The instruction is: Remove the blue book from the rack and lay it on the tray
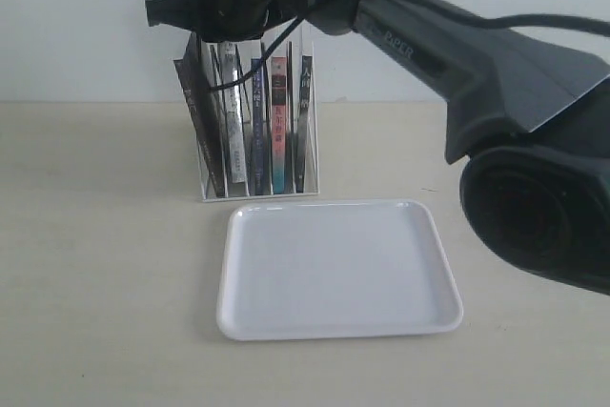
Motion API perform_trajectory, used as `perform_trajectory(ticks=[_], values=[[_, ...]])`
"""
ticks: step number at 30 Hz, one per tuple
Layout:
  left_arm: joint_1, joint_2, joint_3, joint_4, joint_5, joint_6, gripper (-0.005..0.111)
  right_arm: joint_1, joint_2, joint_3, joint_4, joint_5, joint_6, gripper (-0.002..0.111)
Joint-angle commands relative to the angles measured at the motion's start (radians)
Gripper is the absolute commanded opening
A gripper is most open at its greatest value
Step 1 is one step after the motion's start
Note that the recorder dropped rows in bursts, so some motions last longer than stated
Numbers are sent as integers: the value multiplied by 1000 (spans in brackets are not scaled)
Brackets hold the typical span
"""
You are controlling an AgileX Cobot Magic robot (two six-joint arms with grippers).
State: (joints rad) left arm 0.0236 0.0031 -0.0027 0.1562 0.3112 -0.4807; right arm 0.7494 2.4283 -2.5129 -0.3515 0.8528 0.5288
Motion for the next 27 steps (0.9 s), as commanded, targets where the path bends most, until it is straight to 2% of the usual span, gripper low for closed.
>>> perform_trajectory(ticks=[1, 8, 12, 17, 20, 24, 25, 27], values=[[2, -3, 3, 1, -4, 4, 4, -1, 20, -12, -32, -111, -12, 0], [2, -3, 3, 1, -4, 4, 4, -1, 43, -12, -17, -54, -10, 0], [2, -3, 3, 1, -4, 4, 4, -1, 43, -12, 27, 70, -18, 0], [2, -3, 3, 1, -4, 4, 4, -1, 43, -12, 162, 133, -142, 1], [2, -3, 3, 1, -4, 4, 4, -1, 43, -12, 244, 135, -219, 16], [2, -3, 3, 1, -4, 4, 4, -1, 43, -12, 270, 138, -245, 51], [2, -3, 3, 1, -4, 4, 4, -1, 43, -12, 270, 138, -245, 56], [2, -3, 3, 1, -4, 4, 4, -1, 40, -16, 270, 150, -245, 58]])
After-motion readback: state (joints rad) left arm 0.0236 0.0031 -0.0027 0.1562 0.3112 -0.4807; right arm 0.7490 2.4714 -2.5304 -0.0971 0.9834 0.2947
